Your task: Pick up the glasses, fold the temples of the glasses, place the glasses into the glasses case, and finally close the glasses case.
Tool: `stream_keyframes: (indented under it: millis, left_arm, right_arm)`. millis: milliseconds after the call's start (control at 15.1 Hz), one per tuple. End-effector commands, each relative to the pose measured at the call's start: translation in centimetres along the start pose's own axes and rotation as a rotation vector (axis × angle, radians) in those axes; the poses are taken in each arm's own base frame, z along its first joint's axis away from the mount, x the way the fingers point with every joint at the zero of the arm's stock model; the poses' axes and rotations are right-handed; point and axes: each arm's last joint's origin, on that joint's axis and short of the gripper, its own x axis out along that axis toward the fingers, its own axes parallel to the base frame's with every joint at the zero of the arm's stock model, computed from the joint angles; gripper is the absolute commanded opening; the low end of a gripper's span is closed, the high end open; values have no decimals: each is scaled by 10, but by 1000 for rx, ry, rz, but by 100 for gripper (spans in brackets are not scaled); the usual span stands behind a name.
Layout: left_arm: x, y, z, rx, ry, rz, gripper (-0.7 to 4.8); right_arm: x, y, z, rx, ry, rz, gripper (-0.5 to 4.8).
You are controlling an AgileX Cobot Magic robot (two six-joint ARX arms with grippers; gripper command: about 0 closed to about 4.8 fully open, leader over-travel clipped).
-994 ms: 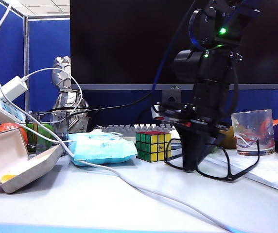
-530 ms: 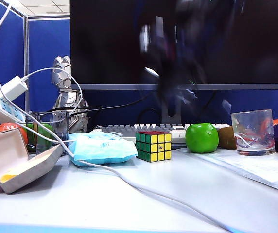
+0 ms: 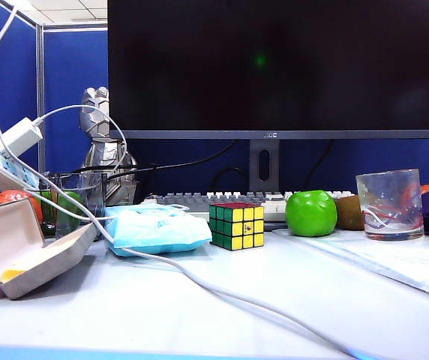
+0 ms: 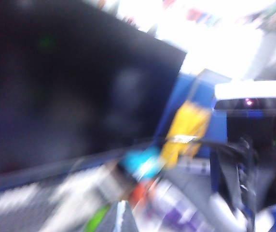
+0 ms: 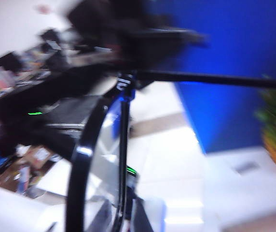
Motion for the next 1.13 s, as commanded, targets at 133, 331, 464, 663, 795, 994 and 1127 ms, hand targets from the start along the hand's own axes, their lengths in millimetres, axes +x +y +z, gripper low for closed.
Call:
stream_keyframes:
  millis: [133,331,464,663,795,994,1127]
  left_arm:
    - [23,-1,5,-7,-106,-133,-4]
    - [44,2,-4,-50,-123,-179,-4]
    - [52,5,-8,-89,-126,-202,-4]
    - [56,6,-10,-93,-127,-210,-4]
    - [56,6,-10,-91,-117,-225,-4]
    - [60,-2,-14,-92,-75,-312,-5]
    - [68,-17,-22,-95,-27,-423,-4]
  right_arm:
    - [-4,20,9,-39,-6,95,-5]
    - [4,28,8,-6,18,215,-5]
    - [15,33,7,-2,37,285,-5]
    - [26,37,6,10,55,323,-5]
    - [34,41,5,13,67,351,-5]
    - [37,42,5,10,70,355,-5]
    - [37,42,5,9,67,335,-5]
